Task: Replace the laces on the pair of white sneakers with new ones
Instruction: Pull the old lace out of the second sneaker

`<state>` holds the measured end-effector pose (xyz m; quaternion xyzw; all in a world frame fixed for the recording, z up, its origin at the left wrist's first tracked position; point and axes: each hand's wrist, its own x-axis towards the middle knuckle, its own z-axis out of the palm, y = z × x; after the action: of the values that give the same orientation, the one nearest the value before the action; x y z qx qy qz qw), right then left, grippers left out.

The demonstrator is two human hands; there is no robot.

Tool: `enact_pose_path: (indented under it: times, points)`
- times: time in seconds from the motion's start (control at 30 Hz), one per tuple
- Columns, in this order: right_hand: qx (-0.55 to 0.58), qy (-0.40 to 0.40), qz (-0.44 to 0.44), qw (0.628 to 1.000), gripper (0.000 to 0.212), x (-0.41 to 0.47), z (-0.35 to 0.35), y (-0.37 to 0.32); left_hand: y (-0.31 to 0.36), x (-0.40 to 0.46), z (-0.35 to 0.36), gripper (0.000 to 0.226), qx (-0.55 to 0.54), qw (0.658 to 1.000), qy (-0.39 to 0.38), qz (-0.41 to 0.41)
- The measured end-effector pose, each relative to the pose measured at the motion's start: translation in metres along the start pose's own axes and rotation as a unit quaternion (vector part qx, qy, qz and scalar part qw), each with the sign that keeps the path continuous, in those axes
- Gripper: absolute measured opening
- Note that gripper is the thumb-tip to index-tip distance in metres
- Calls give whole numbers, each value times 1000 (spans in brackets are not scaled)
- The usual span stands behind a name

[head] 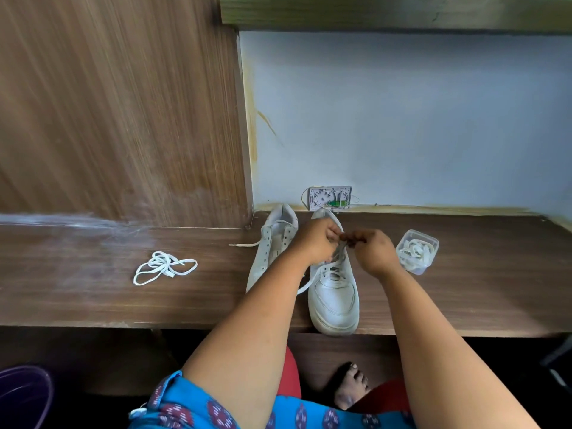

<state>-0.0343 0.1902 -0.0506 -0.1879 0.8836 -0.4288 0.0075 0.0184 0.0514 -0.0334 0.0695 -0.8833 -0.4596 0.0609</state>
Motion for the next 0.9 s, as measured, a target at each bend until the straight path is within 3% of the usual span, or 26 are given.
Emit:
enact_pose_path:
  times: [0.07, 0.13, 0.37, 0.53, 0.8, 0.9]
  points:
    - [65, -6, 34, 997, 45, -2, -3, 3, -3, 2, 6, 28, 96, 994, -43, 16]
    - [107, -12, 51, 993, 45, -7, -6, 2, -5, 4, 6, 34, 159, 986, -35, 39]
    - [106, -28, 35, 993, 45, -11, -8, 4, -7, 5, 10, 43, 146, 987, -39, 51]
    - [95, -20, 21, 995, 27, -9, -5, 7, -9, 10, 10, 40, 219, 972, -25, 83]
    - [114, -38, 39, 992, 50, -10, 1, 5, -20, 9, 10, 43, 73, 995, -50, 40]
    - [-3, -74, 28, 997, 53, -10, -11, 10, -19, 9, 15, 28, -3, 998, -58, -24]
